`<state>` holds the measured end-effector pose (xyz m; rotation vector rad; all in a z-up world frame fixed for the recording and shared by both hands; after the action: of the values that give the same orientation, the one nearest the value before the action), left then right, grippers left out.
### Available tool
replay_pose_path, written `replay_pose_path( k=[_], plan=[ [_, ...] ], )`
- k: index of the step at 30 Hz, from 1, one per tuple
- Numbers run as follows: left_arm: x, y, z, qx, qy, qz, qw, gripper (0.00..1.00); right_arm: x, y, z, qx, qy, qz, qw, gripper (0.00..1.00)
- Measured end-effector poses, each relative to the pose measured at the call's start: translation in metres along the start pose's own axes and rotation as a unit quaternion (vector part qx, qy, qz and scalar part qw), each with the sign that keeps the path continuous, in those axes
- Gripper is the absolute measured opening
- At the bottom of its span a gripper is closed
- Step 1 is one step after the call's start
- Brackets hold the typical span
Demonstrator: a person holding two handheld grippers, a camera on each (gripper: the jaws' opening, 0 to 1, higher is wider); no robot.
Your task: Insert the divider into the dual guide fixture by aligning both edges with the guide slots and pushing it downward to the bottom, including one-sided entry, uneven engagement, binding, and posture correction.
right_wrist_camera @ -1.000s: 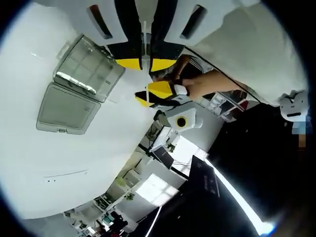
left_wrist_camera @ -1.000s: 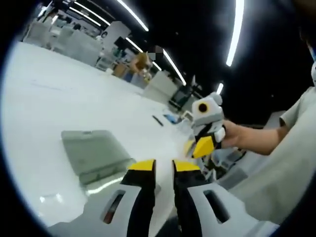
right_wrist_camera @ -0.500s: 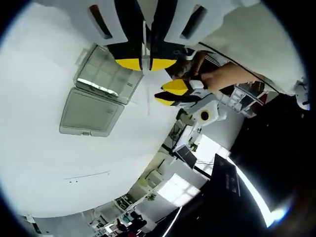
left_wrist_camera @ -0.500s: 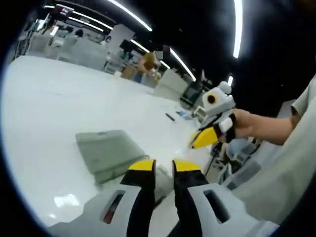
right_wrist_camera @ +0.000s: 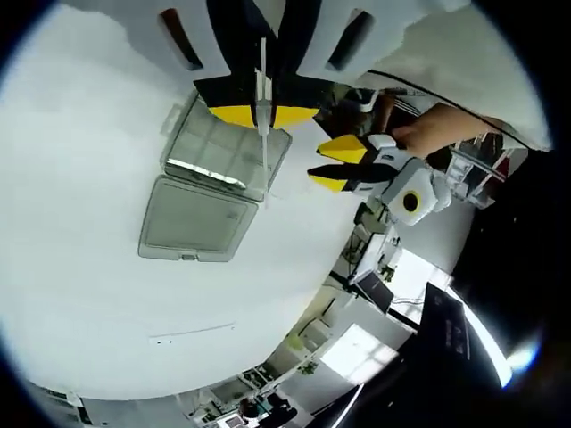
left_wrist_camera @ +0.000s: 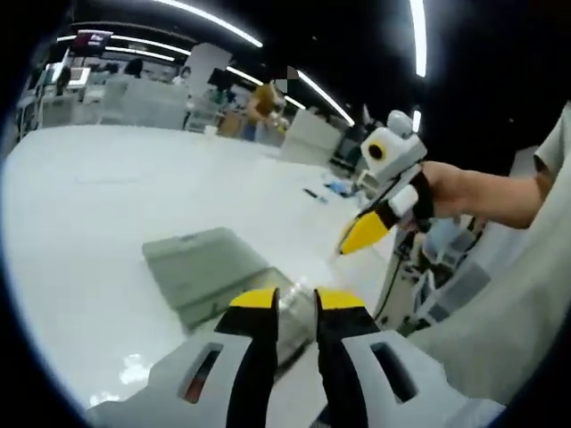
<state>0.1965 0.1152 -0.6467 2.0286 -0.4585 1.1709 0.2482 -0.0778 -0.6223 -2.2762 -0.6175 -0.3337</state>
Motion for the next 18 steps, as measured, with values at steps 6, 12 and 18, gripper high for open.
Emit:
replay_pose_path(
  k=[6, 12, 18],
  plan=[
    [-0.003, 0.000, -0.002, 0.013, -0.011, 0.028, 0.9995, 0.12, 0.000, -0.001, 0.006, -0.033, -0.018, 0.031, 0.9988, 0.00],
    [-0.005, 0.000, -0.004, 0.022, -0.022, 0.052, 0.9982, 0.13, -0.001, -0.002, 0.014, -0.088, -0.054, 0.029, 0.9942, 0.00],
    [-0.006, 0.003, -0.005, 0.027, -0.039, 0.095, 0.9944, 0.19, 0.004, -0.006, 0.021, -0.112, -0.064, 0.038, 0.9909, 0.00]
  ],
)
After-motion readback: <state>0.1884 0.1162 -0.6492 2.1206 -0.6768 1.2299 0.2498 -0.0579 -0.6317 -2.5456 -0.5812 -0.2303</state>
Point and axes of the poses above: the point that each gripper's makers call its tool centre point, and the gripper's own axes: z roughly forward along the fingers, y roughly to its right, x roughly out of its top, the point moved 8 cm from there along -z, roughly backward along the fingers, and after that the axes turned 2 degrees about y, right-handed, at the moved point
